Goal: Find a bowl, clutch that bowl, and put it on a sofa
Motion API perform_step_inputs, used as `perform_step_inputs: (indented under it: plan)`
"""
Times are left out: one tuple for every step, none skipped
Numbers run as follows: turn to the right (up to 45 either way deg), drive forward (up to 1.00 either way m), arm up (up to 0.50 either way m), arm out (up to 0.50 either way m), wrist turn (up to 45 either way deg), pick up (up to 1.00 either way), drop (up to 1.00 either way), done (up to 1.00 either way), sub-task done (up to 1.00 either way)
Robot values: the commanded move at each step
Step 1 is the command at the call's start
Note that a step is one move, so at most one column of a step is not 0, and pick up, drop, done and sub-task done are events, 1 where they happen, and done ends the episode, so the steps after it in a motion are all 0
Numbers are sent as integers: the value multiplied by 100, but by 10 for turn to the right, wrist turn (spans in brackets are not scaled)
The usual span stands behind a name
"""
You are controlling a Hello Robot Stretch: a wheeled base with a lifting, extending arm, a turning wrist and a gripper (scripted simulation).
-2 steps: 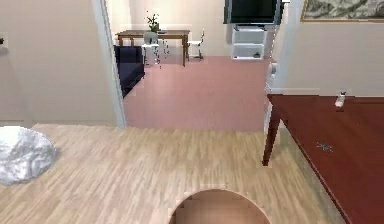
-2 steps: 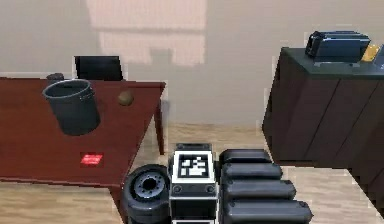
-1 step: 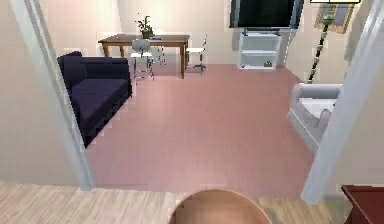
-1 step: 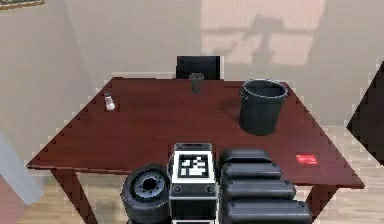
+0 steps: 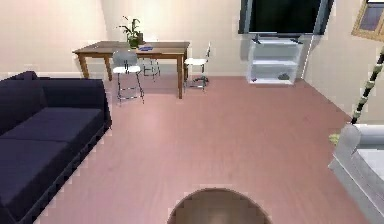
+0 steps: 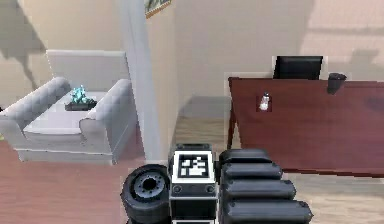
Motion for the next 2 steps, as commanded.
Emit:
perform_step_inputs:
  plan:
    - [30,0,0,0,0,0,0,0,0]
    - [0,60,0,0,0,0,0,0,0]
